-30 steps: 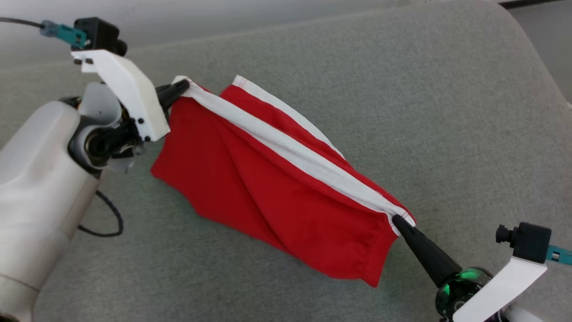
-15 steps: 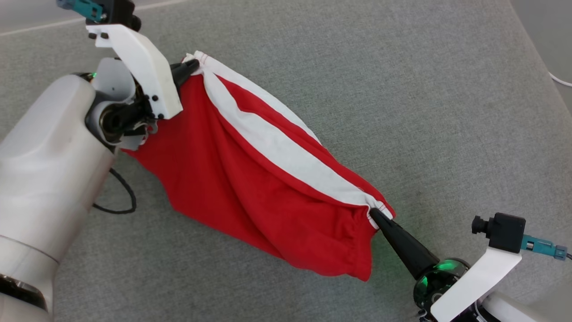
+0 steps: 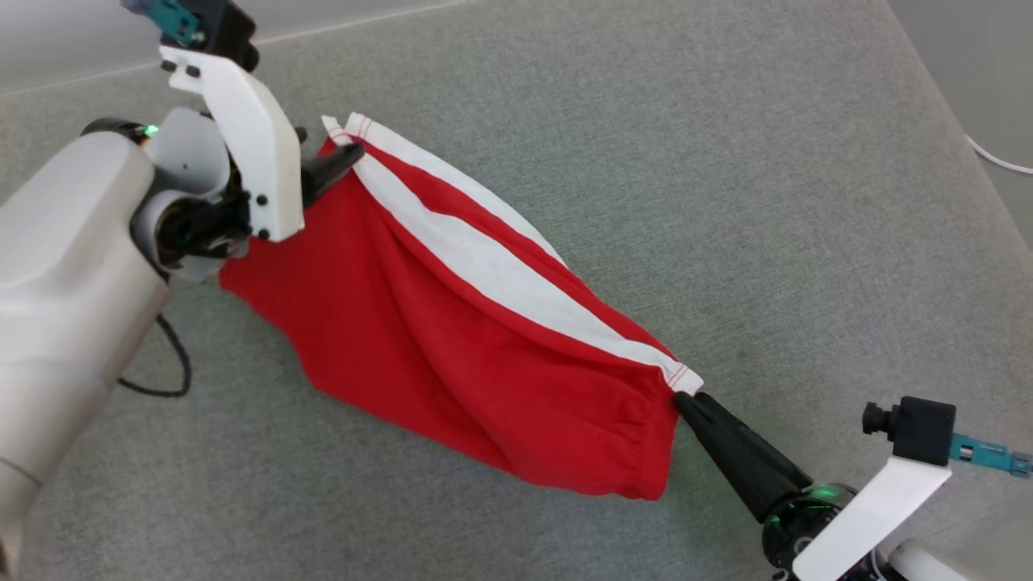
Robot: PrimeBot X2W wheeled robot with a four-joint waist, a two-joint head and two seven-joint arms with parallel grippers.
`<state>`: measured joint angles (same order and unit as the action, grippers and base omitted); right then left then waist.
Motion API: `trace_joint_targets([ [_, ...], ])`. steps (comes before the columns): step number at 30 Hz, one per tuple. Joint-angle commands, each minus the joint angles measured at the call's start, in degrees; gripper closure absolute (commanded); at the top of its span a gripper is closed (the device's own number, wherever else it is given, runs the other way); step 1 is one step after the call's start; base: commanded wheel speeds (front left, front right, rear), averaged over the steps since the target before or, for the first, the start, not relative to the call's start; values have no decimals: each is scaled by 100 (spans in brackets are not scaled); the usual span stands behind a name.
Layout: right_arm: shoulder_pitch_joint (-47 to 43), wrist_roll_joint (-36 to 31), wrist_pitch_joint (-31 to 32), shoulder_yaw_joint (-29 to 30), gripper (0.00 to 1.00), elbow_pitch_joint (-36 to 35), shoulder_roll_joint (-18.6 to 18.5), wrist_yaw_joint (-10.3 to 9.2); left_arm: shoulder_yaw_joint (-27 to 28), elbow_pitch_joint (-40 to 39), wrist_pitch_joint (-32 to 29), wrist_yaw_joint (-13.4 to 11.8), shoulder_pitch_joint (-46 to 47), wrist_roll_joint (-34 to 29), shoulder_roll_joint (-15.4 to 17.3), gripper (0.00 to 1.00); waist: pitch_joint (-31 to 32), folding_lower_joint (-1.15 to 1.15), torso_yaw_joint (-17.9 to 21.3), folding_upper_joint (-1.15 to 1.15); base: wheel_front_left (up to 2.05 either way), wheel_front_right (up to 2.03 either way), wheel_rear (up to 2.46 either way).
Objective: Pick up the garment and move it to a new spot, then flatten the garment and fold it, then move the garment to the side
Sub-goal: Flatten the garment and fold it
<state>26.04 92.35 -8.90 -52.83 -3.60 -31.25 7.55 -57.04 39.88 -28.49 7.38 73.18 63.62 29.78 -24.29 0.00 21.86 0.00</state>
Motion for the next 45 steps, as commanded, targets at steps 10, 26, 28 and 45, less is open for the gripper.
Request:
trace_joint_targets([
  [10,-341,-82,-185,361,0,-387,-254,-12,-1159,-682,-1068,14,285,105,1070,0,-92,0,316,0,0,0,0],
  [26,-499,-187,-159,505,0,-293,-172,-12,-1537,-960,-1780,3,230,747,1247,100,-37,0,447,0,0,0,0],
  [28,-514,-188,-135,506,0,-265,-197,-12,-1536,-926,-1706,3,180,817,1168,100,86,0,359,0,0,0,0],
  [45,-1031,-35,199,383,0,45,-592,-11,-1600,-949,-2051,-110,-643,1531,744,100,1938,0,-918,0,0,0,0],
])
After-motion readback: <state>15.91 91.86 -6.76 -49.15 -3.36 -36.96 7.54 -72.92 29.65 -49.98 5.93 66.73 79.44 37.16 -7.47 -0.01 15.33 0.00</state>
